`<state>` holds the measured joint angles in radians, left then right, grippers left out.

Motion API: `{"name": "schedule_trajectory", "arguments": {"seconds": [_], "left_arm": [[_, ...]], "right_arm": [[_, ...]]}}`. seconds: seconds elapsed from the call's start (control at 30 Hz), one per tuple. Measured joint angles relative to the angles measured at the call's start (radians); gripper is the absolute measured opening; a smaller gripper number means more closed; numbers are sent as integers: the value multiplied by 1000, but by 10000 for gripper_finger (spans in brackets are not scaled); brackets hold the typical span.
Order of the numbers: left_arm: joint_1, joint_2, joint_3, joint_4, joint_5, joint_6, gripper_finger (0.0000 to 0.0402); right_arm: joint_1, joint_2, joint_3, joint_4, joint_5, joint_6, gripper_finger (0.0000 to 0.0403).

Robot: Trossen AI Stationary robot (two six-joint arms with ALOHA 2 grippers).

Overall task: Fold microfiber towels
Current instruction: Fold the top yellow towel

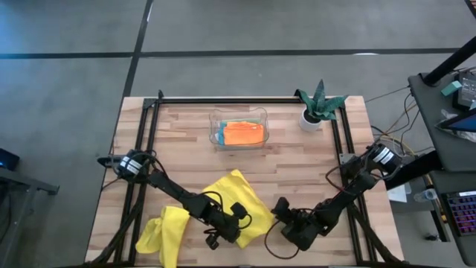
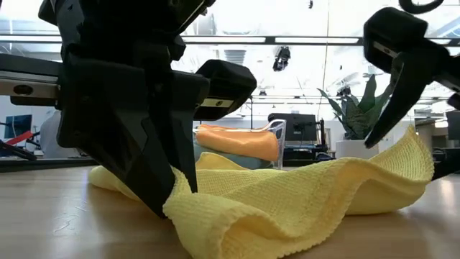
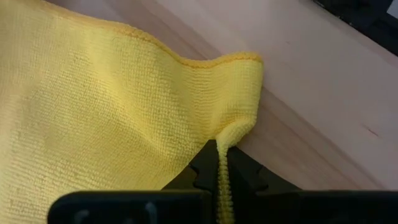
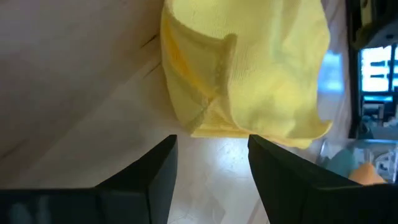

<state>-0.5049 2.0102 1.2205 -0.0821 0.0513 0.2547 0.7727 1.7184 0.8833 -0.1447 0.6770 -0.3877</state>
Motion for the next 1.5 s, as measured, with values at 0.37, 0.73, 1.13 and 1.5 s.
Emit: {"name": "schedule_trajectory", "arguments": {"seconds": [0.37, 0.73, 1.13, 1.5], "left_arm": [[1, 0, 0, 3, 0, -41, 0], [1, -1, 0, 5, 1, -93, 0], [-1, -1, 1, 10, 1, -120, 0], [-10, -36, 1, -118, -4, -115, 0]], "right_arm": [[-28, 0, 0, 69, -64, -185, 187], [-63, 0, -1, 114, -154, -266, 183], [-101, 58, -2, 132, -249, -237, 68], [-52, 33, 25, 117, -238, -3, 9]]}}
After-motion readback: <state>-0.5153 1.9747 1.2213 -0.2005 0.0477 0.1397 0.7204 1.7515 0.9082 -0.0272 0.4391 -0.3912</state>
